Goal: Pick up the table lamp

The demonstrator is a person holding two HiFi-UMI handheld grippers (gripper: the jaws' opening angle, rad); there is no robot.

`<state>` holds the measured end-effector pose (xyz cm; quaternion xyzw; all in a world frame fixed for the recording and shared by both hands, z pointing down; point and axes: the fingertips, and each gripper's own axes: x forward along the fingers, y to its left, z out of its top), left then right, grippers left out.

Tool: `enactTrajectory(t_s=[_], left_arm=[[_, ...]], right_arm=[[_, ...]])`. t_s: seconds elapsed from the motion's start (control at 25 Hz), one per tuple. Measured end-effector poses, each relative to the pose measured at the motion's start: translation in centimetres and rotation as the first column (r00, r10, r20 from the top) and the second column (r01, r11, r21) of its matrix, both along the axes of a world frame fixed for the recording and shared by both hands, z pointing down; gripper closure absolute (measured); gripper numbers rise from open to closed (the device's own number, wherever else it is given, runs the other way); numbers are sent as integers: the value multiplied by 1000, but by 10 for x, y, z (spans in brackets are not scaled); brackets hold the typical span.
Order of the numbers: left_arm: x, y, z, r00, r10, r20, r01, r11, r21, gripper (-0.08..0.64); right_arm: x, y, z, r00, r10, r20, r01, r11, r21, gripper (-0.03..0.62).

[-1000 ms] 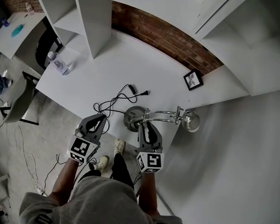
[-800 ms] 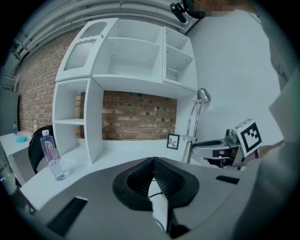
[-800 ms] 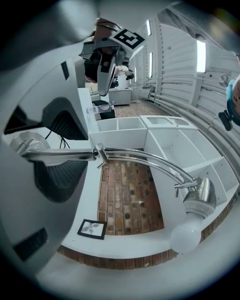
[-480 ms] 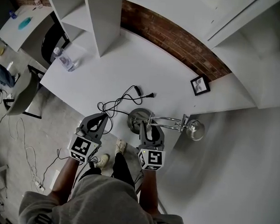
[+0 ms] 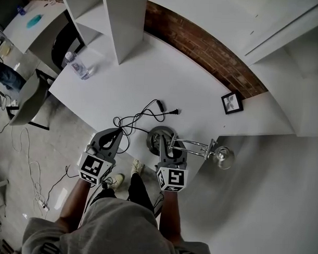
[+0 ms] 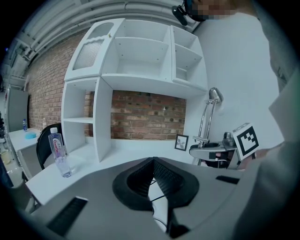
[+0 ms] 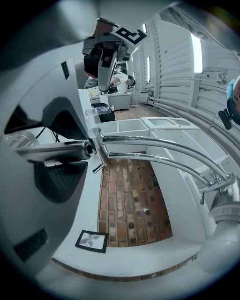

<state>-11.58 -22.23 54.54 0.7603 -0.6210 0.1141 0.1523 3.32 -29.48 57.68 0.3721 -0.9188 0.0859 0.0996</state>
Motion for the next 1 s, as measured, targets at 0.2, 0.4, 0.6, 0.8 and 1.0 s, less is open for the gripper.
enactTrajectory(t_s=[0.2, 0.4, 0.6, 0.8, 1.0], left_arm=[[-4, -2, 5, 1000, -24, -5, 24, 1000, -7, 557], [-11, -1, 10, 998, -55, -5, 55, 998, -19, 557], [-17, -1, 12, 996, -85, -4, 85, 996, -26, 557], [-18, -1, 14, 995, -103, -5, 103, 994, -30, 557], [-21, 0, 15, 993, -121, -8, 121, 992, -33, 557]], right_arm=[[-7, -5, 3, 1000, -23, 4, 23, 1000, -4, 448], [-14, -11, 7, 999, -41, -10, 41, 999, -5, 448], [-20, -16, 11, 998, -57, -29, 57, 998, 2, 448], [-26, -21, 14, 996, -82, -28, 82, 997, 0, 448], [-31, -23, 15, 995, -99, -30, 99, 995, 0, 448]])
